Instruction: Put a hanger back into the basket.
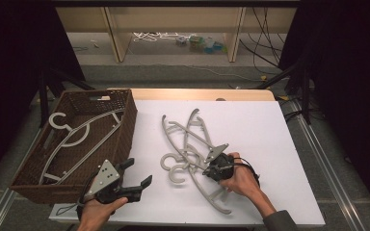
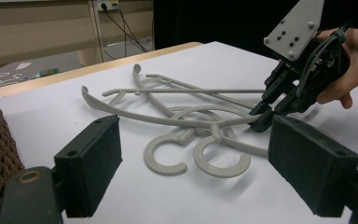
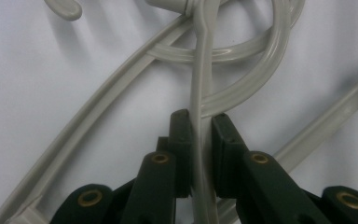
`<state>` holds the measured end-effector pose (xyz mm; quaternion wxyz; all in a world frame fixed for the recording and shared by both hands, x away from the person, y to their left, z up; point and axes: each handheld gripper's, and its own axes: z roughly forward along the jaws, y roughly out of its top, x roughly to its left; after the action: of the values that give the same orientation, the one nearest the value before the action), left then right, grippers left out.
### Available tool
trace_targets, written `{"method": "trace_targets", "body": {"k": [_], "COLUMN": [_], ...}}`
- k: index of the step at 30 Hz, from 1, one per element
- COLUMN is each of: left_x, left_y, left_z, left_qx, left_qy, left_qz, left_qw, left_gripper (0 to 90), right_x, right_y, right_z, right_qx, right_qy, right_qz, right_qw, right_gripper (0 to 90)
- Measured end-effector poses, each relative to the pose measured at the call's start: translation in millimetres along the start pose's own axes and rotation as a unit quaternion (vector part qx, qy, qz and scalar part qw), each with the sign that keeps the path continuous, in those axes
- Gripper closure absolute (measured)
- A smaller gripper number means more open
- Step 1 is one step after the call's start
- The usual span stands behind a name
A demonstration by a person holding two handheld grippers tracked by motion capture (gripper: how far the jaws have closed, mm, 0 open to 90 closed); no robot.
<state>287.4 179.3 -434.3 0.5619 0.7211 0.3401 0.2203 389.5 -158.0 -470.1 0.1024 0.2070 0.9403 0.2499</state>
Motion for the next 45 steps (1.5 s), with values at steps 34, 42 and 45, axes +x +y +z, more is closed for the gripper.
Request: {"method": "trace_targets", "body": {"k": [34,42,45], "left_x": [-11.1,-18.7,-18.5], "left_y": [42.7,54.7,57.1], "left_z": [17.8,41.6,51.3], "left_qx": [0.067,0.095,0.095], "left_qy": [0.000,-0.021,-0.030], "left_qz": [0.102,0.143,0.145], "left_qw": [0.9925,0.9849,0.9843], "left_gripper": [24.0,25.1,24.6], "right_x": [17.2,24.0,26.4], "right_y": [-2.3,-4.5,-5.2], "right_z": [-65.2,-74.7,-76.5], "right_qx": [-0.045,-0.051,-0.054], "right_qy": [-0.022,-0.025,-0.021], "right_qz": [-0.056,-0.070,-0.073], "right_qw": [0.9972,0.9959,0.9957], "right_gripper": [81.8,81.8,81.8]}}
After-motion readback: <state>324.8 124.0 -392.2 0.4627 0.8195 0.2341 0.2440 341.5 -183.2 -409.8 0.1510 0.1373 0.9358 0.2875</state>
